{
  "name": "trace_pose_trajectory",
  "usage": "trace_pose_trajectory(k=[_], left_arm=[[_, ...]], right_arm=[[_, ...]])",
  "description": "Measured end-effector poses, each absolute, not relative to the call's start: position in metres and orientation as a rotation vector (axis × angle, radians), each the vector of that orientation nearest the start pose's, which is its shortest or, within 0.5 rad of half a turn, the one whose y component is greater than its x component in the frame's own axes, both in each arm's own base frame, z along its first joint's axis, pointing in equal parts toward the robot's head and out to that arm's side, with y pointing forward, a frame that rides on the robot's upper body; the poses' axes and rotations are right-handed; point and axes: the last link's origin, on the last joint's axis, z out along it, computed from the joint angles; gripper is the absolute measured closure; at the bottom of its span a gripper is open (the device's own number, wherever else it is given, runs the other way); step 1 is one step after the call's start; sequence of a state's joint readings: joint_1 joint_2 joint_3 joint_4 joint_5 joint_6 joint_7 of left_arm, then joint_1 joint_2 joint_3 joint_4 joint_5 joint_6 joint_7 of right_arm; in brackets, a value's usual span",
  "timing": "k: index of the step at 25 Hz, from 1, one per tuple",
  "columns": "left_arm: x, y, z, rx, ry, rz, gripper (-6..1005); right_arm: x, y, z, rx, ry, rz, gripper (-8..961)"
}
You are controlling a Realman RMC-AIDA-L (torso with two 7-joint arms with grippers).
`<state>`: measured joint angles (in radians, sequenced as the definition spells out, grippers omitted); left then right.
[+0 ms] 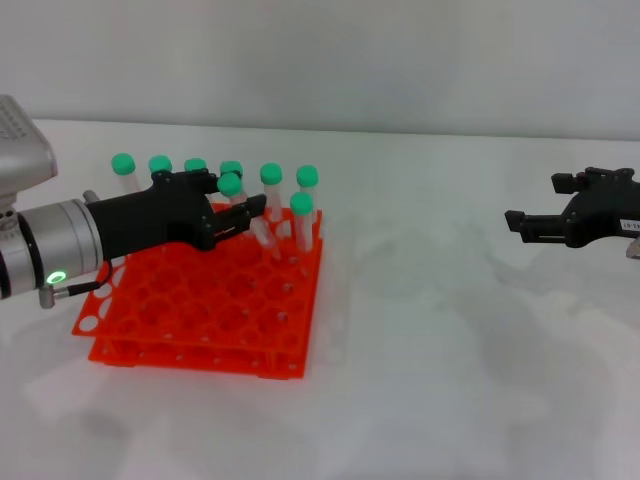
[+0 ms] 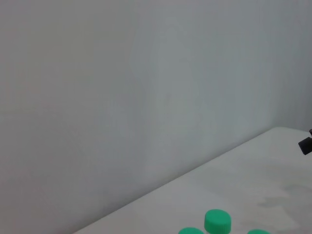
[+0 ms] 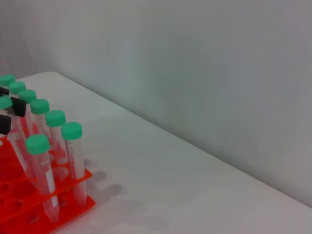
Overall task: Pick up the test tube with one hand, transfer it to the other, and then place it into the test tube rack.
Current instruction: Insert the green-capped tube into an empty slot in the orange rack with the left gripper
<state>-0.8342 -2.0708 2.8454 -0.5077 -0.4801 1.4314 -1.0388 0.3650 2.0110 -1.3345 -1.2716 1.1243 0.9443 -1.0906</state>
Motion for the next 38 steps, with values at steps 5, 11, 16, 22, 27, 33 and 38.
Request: trace_pose_trajectory(k=[5, 11, 16, 22, 27, 33, 38], left_arm=[[-0.265, 0.388, 0.01, -2.441, -0.506, -0.635, 506], [-0.265, 0.392, 0.011, -2.427, -0.506, -0.619, 475], [-0.257, 0.396, 0.006, -2.442, -0.491, -0.621, 476], [-0.249, 0.404, 0.003, -2.445, -0.472, -0.611, 477], [-0.239, 0.415, -0.007, -2.452, -0.463, -0.573, 477], [-0.229, 0.426, -0.013, -2.451, -0.42, -0.539, 478], [-0.216, 0.43, -0.012, -2.456, -0.378, -0.585, 478]], right_arm=[[0.216, 0.386, 0.037, -2.371, 0.614, 0.263, 107], [0.216, 0.387, 0.038, -2.368, 0.605, 0.26, 107], [0.215, 0.387, 0.038, -2.365, 0.601, 0.261, 107], [0.214, 0.389, 0.039, -2.365, 0.587, 0.256, 108], [0.215, 0.39, 0.039, -2.363, 0.574, 0.233, 108], [0.211, 0.393, 0.041, -2.364, 0.547, 0.227, 108], [0.209, 0.397, 0.041, -2.364, 0.52, 0.2, 108]])
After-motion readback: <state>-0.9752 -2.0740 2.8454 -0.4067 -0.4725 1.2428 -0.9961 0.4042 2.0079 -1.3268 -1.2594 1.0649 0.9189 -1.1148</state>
